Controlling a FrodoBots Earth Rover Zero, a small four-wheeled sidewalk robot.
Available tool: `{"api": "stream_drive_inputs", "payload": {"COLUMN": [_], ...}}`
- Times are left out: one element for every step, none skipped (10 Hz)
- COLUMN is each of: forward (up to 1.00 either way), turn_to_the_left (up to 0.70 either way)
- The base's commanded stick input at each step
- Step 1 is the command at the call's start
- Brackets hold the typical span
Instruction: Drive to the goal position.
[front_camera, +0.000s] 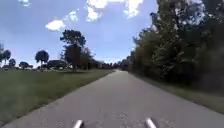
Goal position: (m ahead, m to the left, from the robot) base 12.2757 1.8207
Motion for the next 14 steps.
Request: {"api": "stream_drive_inputs", "payload": {"forward": [0.5, 0.5, 0.5, 0.5, 0.5, 0.5, 0.5, 0.5, 0.5, 0.5, 0.5, 0.5, 0.5, 0.5], "turn_to_the_left": [0.0, 0.0, -0.01, -0.07, -0.13, -0.19, -0.25, -0.11, 0.0, 0.0, 0.0, 0.0, 0.0, 0.0]}}
